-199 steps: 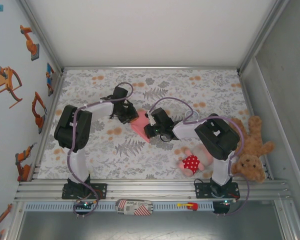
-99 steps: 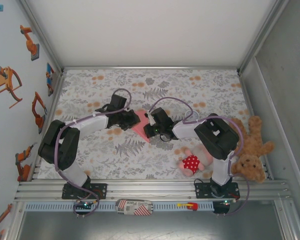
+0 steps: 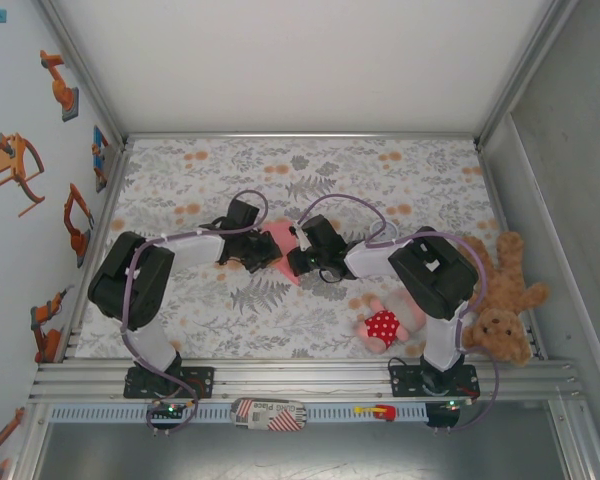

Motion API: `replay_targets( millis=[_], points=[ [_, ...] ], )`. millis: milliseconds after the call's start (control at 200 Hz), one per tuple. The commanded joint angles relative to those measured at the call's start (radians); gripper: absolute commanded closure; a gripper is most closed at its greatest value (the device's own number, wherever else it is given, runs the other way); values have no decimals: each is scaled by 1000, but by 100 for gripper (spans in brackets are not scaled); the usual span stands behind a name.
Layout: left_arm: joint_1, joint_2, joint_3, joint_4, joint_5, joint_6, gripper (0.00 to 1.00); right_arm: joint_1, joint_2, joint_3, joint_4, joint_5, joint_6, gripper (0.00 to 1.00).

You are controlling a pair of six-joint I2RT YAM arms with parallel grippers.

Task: Fold a paper plane with a square sheet of paper (pick it up from the middle)
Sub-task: Third fold the triangle at the center of the table.

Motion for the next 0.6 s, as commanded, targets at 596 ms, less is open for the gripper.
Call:
replay_targets(
  millis=[596],
  points=[
    [-4, 35, 8, -66, -67, -10, 90, -5, 32, 21, -38, 4, 12, 100]
  ],
)
